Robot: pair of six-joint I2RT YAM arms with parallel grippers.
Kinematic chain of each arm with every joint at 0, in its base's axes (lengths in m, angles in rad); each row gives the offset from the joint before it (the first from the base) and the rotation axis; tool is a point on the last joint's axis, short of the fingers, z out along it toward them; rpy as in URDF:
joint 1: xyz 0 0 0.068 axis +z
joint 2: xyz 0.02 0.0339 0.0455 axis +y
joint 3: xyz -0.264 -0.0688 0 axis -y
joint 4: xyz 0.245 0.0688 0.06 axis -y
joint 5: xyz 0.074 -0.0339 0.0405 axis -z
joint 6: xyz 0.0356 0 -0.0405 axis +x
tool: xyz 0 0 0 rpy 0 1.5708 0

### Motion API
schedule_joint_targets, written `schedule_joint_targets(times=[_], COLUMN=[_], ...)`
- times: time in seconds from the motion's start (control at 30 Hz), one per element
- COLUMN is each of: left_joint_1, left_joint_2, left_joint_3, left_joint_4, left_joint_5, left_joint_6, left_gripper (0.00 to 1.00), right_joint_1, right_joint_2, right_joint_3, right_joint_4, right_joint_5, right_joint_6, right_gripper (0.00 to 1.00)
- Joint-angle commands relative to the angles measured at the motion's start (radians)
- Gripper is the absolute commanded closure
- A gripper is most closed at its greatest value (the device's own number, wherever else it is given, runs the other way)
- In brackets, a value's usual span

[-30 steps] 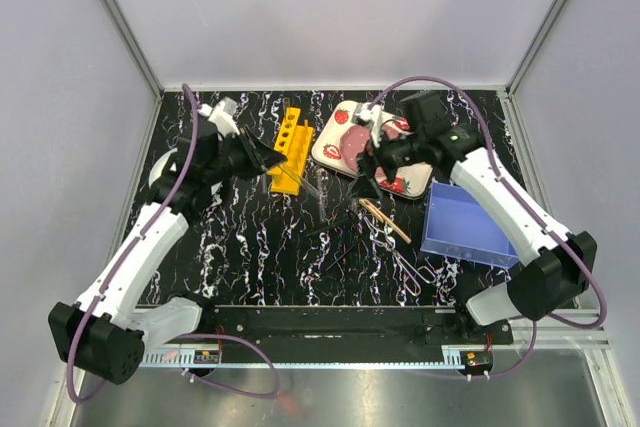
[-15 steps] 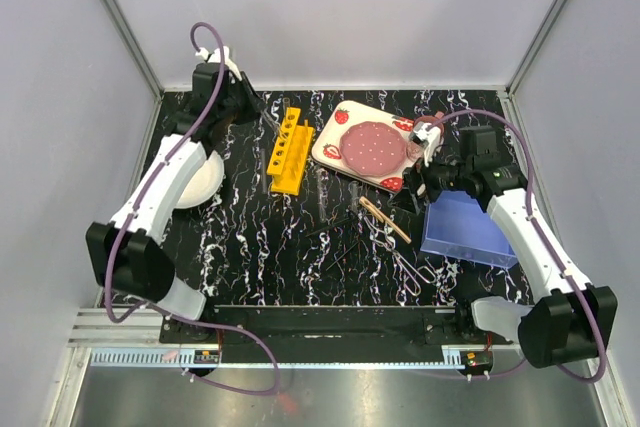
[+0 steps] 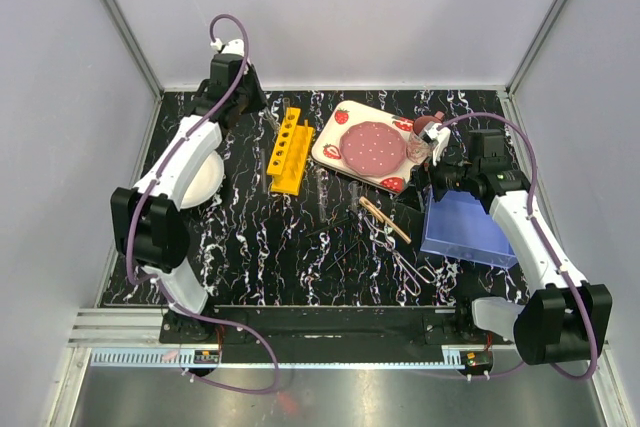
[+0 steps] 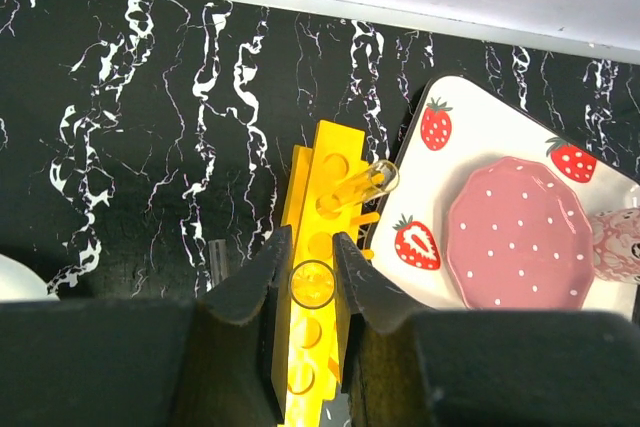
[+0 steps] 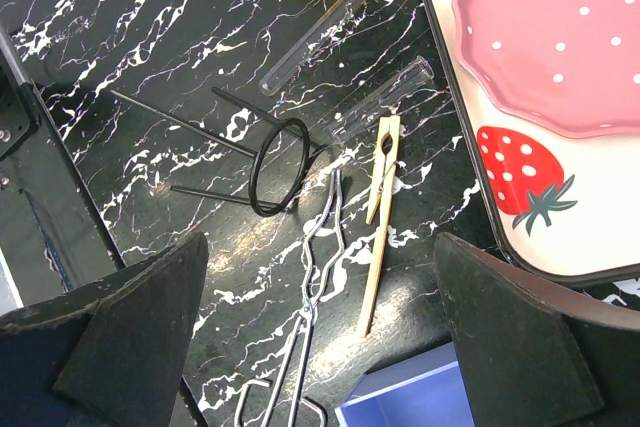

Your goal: Organize the chemistry lab equipment

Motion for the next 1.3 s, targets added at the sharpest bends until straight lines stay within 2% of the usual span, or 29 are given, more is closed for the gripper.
schedule_joint_targets(times=[0.0, 0.4, 0.93, 1.27], left_joint_1=[0.002, -0.008, -0.03, -0.056], left_joint_2=[0.044, 0.128, 0.117, 0.14], left_joint_3=[0.068, 0.12, 0.071, 0.063], left_joint_4=[0.084, 0.094, 0.097, 0.091], left_joint_5=[-0.034, -0.02, -0.014, -0.064], left_joint_6=[0.021, 0.013, 0.027, 0.08], left_gripper=[0.83, 0.83, 0.83, 0.83], right_joint_1=[-0.002, -0.004, -0.004, -0.002], right_joint_2=[0.001, 0.012, 0.021, 0.029], right_joint_3=[0.003, 0.012, 0.016, 0.019], right_joint_4=[0.028, 0.016, 0.013, 0.007], right_joint_5=[-0.025, -0.023, -0.02, -0.019], right_joint_6=[-0.019, -0.025, -0.028, -0.031], right_gripper=[0.0, 0.0, 0.0, 0.0])
